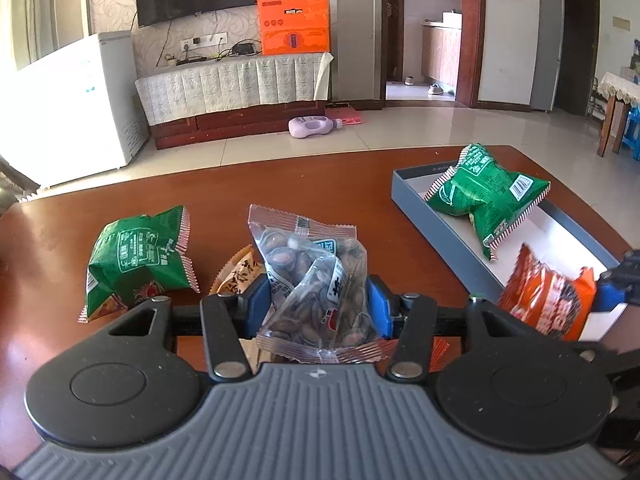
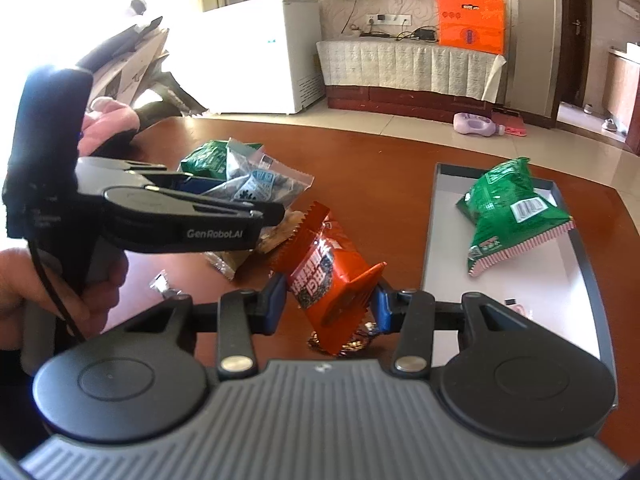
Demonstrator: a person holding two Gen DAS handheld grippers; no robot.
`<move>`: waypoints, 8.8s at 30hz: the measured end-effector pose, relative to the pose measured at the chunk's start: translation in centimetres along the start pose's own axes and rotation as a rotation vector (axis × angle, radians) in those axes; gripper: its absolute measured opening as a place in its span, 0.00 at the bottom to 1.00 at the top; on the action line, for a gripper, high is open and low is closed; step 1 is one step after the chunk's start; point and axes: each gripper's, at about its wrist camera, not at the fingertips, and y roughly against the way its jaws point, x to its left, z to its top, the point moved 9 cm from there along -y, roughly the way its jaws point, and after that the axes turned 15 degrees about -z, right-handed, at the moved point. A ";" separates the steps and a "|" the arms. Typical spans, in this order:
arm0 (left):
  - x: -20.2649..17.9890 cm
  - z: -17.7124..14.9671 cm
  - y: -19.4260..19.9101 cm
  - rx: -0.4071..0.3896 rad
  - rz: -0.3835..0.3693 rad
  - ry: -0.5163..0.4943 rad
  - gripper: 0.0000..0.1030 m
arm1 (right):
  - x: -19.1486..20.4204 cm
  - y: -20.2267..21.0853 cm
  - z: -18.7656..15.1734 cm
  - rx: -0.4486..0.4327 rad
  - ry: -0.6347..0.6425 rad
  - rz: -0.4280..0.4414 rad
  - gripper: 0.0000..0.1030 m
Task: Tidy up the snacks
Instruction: 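Carry the seed bag and orange packet over the tray with both tools, then open both tools to drop the seed bag and orange packet into the tray, then move both tools back toward the remaining snacks on the table, then grasp the clear-wrapped white candy with the left tool while the right tool grasps the gold-wrapped chocolate, then carry the clear candy and gold chocolate over the tray with both tools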
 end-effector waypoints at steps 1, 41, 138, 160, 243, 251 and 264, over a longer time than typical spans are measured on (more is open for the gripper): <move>-0.2 0.0 -0.1 0.001 0.000 -0.009 0.56 | -0.3 0.1 0.0 -0.002 -0.006 -0.004 0.45; -13.8 3.3 -11.6 0.019 -0.306 -0.086 0.56 | -11.8 -0.3 -3.1 0.060 -0.181 -0.232 0.45; -10.8 4.2 -8.9 -0.038 -0.233 -0.013 0.88 | -10.7 -1.2 -3.3 0.102 -0.231 -0.506 0.72; -2.2 -2.7 6.3 -0.115 -0.018 0.077 0.89 | -1.2 -0.7 -1.2 -0.027 0.020 -0.223 0.71; 3.9 -12.3 5.1 0.015 -0.069 0.099 0.30 | 5.8 -6.8 -4.2 0.181 0.036 -0.095 0.49; 4.4 -13.2 6.6 0.038 -0.076 0.131 0.58 | 6.5 -7.3 -3.5 0.147 0.118 -0.108 0.25; 2.8 -13.0 6.1 0.034 -0.167 0.125 0.22 | 4.7 -6.3 -3.4 0.154 0.078 -0.077 0.25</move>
